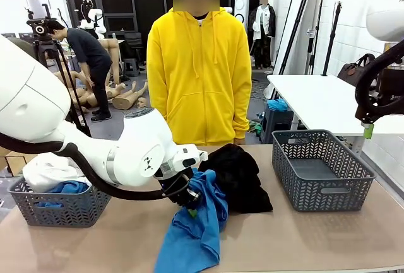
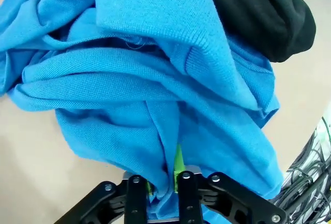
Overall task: Sort the tops and bottoms.
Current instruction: Lift clothes from the center of the table with your left hand.
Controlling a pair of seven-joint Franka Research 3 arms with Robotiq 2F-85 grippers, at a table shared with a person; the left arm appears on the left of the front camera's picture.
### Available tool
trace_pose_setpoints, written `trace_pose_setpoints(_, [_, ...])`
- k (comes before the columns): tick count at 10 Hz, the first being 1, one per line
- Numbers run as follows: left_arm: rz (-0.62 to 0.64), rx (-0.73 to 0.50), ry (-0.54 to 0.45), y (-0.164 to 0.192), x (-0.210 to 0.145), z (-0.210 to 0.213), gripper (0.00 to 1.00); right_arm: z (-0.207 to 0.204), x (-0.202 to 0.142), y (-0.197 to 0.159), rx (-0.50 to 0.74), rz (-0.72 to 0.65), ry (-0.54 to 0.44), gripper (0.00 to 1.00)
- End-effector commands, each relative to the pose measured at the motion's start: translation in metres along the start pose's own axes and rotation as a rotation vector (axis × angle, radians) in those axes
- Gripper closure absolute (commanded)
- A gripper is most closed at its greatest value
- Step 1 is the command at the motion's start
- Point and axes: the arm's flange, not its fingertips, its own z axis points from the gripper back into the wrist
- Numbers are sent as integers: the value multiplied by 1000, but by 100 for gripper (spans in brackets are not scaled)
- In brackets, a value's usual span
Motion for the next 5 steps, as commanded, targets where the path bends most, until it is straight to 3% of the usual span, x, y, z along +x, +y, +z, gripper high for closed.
trace_pose_setpoints(1, [-3,-24,-25,6,-10,16,100,1,1,1,15,-7,1,0])
trace_pose_setpoints(5, [16,10,-148,9,-11,78,100,1,1,1,15,-7,1,0])
